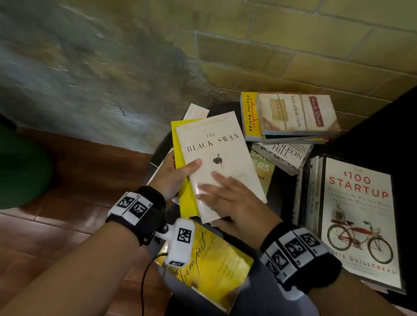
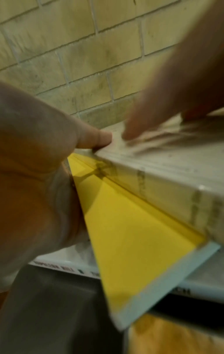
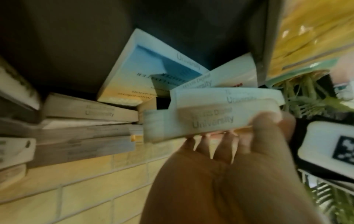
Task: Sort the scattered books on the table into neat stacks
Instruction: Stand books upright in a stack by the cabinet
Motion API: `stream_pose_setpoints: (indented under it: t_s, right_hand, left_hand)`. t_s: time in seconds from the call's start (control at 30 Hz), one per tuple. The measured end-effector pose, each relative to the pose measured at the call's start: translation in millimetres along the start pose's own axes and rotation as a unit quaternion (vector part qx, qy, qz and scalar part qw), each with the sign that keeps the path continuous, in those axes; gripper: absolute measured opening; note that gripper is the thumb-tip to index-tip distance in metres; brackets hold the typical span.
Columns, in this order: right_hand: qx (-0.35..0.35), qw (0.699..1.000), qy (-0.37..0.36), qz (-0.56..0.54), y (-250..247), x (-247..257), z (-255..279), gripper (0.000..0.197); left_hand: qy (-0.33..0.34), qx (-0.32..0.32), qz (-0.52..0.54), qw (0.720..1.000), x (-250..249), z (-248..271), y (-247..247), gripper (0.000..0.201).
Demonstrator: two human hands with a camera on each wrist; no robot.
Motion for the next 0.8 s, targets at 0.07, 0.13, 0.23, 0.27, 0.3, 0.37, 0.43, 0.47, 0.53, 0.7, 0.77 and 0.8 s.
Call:
stream_pose_setpoints:
  t_s: [0.07, 0.13, 0.23, 0.27, 0.3, 0.37, 0.43, 0.47, 0.53, 0.7, 0.77, 0.8]
  right_hand:
    - [-0.041, 0.993, 0.107, -0.042, -14.4, -10.3, 1.1, 0.067]
    - [-0.089, 0.956, 0.253, -0.115, -22.8, -32.6, 2.9, 0.072]
    - [-0.073, 0.865, 0.394, -0.302, -7.8, -60.9, -3.5, 0.076]
    - [-0.062, 0.84, 0.408, -0.351, 1.2, -66.1, -7.2, 0.074]
    - [-0.053, 0.831, 0.419, -0.362, 8.7, -70.2, -8.7, 0.073]
    - [-0.032, 0.831, 0.432, -0.35, 27.4, -79.1, -6.2, 0.078]
    - [-0.045, 0.828, 0.422, -0.367, 36.5, -78.8, -2.5, 0.077]
    - [-0.064, 0.815, 0.425, -0.389, 29.9, -73.2, -1.8, 0.071]
    - [-0.105, 0.78, 0.427, -0.446, 12.2, -65.7, -0.5, 0.061]
    - [-0.171, 0.726, 0.383, -0.546, -45.7, -60.5, 11.9, 0.063]
    - [-0.202, 0.726, 0.388, -0.53, -60.6, -63.2, 24.0, 0.063]
    - [-0.212, 0.732, 0.39, -0.517, -66.6, -61.8, 30.6, 0.058]
  left_hand:
    - [0.002, 0.007, 0.005, 1.0, 1.5, -0.1, -0.5, 0.037]
    - [-0.002, 0.012, 0.025, 1.0, 2.6, -0.6, -0.8, 0.041]
    - [-0.008, 0.017, 0.049, 0.999, 3.7, 0.0, -1.0, 0.054]
    - [-0.009, 0.016, 0.057, 0.998, 4.0, 0.8, -0.5, 0.057]
    - [-0.009, 0.016, 0.065, 0.998, 4.1, 2.2, 0.7, 0.059]
    - [-0.007, 0.021, 0.084, 0.996, 2.5, 7.1, 5.7, 0.064]
    - [0.003, 0.027, 0.097, 0.995, -2.1, 13.6, 11.6, 0.065]
    - [0.009, 0.035, 0.1, 0.994, -4.9, 17.8, 15.2, 0.064]
    - [0.02, 0.064, 0.1, 0.993, -11.5, 24.9, 23.6, 0.061]
    - [0.04, 0.13, 0.067, 0.988, -33.0, 38.1, 51.5, 0.048]
    - [0.049, 0.155, 0.037, 0.986, -39.6, 39.3, 62.2, 0.05]
    - [0.05, 0.166, 0.027, 0.984, -40.7, 40.0, 66.1, 0.052]
Point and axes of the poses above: each hand's wrist, its own z-axis away from the middle knuckle, its own y-axis out of the palm, x = y × z, the point moved 5 cm from there along -z, towards the middle knuckle, and after that the axes turned 9 degrees about z, right-handed, at the moved point
